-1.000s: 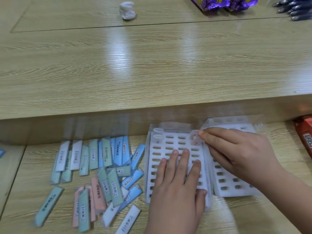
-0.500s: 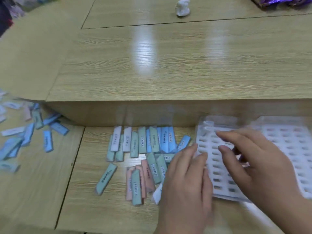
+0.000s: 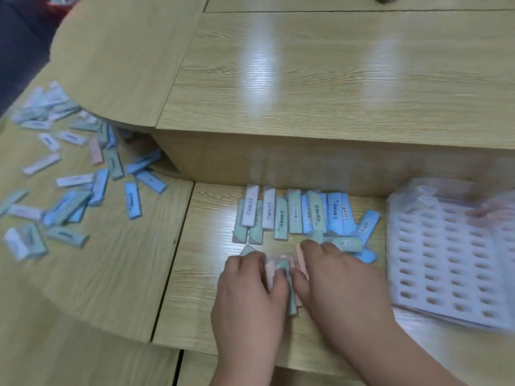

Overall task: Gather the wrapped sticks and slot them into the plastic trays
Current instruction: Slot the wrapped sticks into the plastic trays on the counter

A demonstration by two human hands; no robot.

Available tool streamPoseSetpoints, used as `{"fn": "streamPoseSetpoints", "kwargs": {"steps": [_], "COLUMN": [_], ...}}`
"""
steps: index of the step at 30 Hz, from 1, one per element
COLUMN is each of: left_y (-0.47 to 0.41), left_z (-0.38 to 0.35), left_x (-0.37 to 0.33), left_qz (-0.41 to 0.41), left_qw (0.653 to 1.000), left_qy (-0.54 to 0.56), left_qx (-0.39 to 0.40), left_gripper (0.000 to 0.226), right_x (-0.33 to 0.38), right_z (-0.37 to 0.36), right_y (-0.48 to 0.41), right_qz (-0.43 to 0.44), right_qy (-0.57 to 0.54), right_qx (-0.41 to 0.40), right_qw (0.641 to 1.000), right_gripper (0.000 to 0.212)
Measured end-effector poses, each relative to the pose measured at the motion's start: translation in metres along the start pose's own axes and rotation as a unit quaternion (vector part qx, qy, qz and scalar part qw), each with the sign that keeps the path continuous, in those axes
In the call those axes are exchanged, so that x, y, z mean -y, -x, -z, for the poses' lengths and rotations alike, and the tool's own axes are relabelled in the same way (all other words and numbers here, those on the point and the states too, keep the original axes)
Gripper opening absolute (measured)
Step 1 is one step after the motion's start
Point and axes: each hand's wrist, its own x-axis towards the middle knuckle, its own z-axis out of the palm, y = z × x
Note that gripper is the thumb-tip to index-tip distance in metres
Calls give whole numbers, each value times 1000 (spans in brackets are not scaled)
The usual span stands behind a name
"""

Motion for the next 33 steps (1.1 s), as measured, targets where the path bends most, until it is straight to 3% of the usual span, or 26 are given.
{"fn": "streamPoseSetpoints", "kwargs": {"steps": [4, 7, 12, 17, 23, 27, 33], "left_y": [3, 2, -1, -7, -4, 6, 24], "left_z": [-1, -3, -2, 0, 10, 3, -34], "left_x": [-9, -9, 1, 4, -22, -62, -126], "left_qz": [6, 11, 46, 109, 37, -28, -85], "left_qw": [997, 998, 994, 951, 930, 921, 911], "left_qy": [-64, -53, 95, 289, 365, 389, 392], "left_qx": [33, 36, -26, -35, -22, 13, 93], "left_gripper": [30, 31, 29, 25, 23, 27, 25], "right_x": [2, 5, 1, -3, -41, -90, -172], "right_z": [1, 3, 6, 6, 30, 52, 71], "right_y": [-4, -5, -6, -6, 13, 34, 64], "right_qz": [-4, -17, -44, -70, -91, -81, -122], "right_qy": [11, 38, 9, -76, -315, -323, -336], "right_qx": [0, 5, 25, 11, -61, -81, -116], "right_qw": [1000, 999, 999, 995, 943, 939, 927], "right_gripper": [33, 39, 27, 21, 34, 58, 44]}}
